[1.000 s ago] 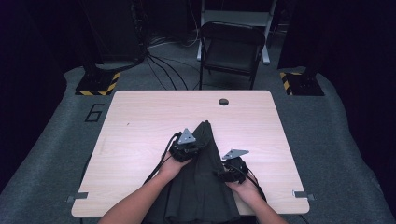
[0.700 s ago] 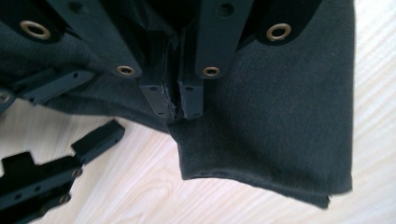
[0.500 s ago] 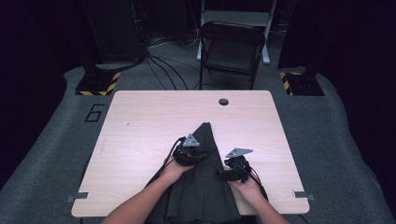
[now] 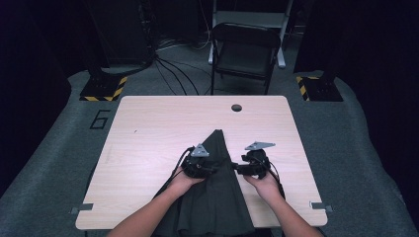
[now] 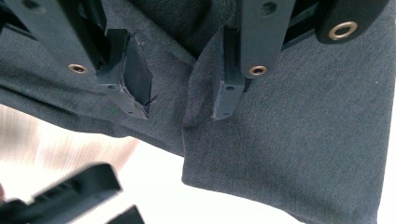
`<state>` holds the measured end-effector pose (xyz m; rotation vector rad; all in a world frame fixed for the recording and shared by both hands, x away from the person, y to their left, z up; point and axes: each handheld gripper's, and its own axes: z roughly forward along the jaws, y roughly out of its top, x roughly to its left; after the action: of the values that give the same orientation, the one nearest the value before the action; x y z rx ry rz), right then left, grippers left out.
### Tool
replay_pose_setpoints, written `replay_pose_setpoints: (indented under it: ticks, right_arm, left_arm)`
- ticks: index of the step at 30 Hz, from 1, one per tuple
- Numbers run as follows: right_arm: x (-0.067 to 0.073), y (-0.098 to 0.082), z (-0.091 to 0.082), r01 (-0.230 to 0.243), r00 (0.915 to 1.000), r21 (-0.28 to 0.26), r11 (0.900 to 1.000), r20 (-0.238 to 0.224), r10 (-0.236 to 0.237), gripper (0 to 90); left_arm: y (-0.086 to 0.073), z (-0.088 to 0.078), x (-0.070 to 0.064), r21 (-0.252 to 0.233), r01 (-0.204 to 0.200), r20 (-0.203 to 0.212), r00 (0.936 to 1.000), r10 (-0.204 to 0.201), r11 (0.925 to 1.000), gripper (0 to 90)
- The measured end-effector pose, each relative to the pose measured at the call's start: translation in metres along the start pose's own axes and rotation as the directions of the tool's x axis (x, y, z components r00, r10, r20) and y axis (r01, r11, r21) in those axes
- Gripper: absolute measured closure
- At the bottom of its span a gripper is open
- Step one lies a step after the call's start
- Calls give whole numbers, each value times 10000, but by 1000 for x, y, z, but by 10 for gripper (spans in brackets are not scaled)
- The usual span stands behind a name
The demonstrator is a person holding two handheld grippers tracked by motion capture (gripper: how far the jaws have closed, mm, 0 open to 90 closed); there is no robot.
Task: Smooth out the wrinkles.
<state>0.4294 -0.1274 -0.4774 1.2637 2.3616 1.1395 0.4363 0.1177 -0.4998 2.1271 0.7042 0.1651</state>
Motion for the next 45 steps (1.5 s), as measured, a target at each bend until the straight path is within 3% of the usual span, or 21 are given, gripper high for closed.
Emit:
replay_pose_setpoints:
  ticks: [11,18,19,25,31,33,36,39,45]
  right_arm:
    - [-8,36,29,-270,9996,-83,9996,93,271,398]
    - [-1,43,43,-151,9999,86,9998,-63,152,404]
    - [0,42,43,-347,9993,125,9993,-133,348,405]
    - [0,41,43,-234,9993,202,9995,-278,240,413]
    - [3,43,40,-232,9991,-3,9997,-355,232,417]
    - [4,45,39,-406,9984,-34,9992,-393,405,417]
    - [4,47,38,-415,9982,-163,9990,-436,407,416]
    - [3,47,40,-461,9980,-201,9987,-439,452,415]
    - [1,48,41,-427,9982,-241,9988,-433,416,414]
  left_arm:
    - [-2,-2,0,-123,125,77,9999,-124,9998,585]
    - [3,-6,2,49,35,142,9999,-36,10000,597]
    - [4,-7,2,19,-8,69,10000,8,10000,595]
    - [10,-16,4,-112,-58,-719,9974,50,9999,467]
    - [16,-12,4,-83,-331,-755,9966,324,9994,363]
    - [19,-8,2,29,-635,-886,9940,635,9980,351]
    - [24,-1,1,140,-768,-1004,9919,779,9969,345]
    - [28,8,3,323,-693,-1323,9885,730,9971,345]
    - [32,18,10,627,-471,-1466,9876,559,9969,389]
